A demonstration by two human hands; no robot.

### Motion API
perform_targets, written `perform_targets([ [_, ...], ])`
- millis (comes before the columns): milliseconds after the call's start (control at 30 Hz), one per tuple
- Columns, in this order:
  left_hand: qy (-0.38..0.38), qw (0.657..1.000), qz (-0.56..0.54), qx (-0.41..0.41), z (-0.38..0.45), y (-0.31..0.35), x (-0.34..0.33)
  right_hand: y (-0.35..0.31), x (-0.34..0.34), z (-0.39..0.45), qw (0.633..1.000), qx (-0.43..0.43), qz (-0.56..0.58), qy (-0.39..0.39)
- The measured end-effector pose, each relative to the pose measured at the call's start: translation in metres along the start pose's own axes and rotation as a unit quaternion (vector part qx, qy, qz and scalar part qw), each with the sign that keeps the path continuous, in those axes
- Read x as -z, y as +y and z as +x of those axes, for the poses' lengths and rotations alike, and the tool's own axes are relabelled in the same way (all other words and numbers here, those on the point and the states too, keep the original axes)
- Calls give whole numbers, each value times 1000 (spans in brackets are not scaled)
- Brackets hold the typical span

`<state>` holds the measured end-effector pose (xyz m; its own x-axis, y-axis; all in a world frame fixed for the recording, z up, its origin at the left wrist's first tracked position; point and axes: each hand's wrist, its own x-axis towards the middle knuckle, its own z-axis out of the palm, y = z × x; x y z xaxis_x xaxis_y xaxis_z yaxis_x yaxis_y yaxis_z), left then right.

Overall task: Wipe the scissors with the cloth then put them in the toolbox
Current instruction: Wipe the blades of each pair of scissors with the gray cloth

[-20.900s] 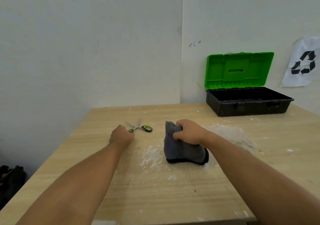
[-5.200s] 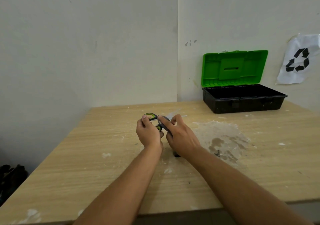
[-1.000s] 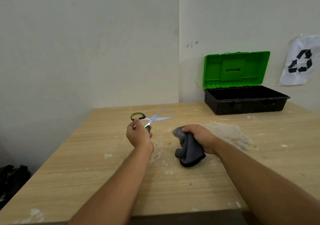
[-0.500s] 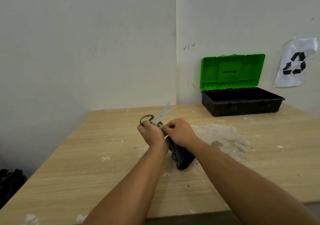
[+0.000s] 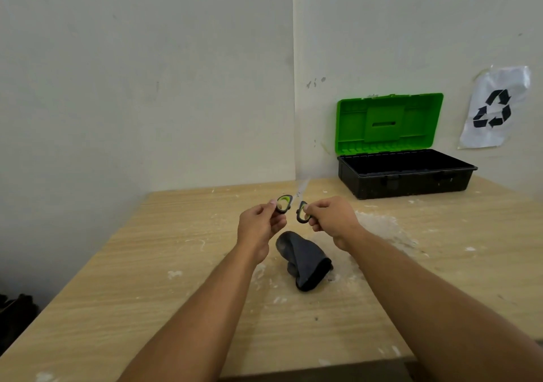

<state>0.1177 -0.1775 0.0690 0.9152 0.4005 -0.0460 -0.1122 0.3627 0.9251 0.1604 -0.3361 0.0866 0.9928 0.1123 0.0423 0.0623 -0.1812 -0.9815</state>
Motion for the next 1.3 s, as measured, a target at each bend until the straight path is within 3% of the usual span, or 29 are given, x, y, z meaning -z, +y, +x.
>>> perform_targets([
  [533, -132, 989, 52, 30, -4, -4, -32, 11, 35, 7, 999, -16, 4, 35],
  [700, -146, 986, 82, 4, 2, -7, -49, 13, 47, 12, 998, -21, -48, 29],
  [800, -158, 980, 120, -20, 7, -11, -62, 5, 59, 17, 999, -48, -14, 12],
  [933, -212, 963, 164, -30, 13, -18, -89, -1, 78, 26, 991, -31, -126, 35],
  [1067, -251, 951, 179, -36, 23, -22, -121, -4, 103, 44, 991, -37, -118, 57],
  [1167, -270, 918, 283, -63, 39, -28, -139, -1, 129, 65, 978, -39, -180, 96],
  [1300, -264, 789, 538, -134, 75, -45, -165, 8, 172, 93, 949, -28, -274, 150],
])
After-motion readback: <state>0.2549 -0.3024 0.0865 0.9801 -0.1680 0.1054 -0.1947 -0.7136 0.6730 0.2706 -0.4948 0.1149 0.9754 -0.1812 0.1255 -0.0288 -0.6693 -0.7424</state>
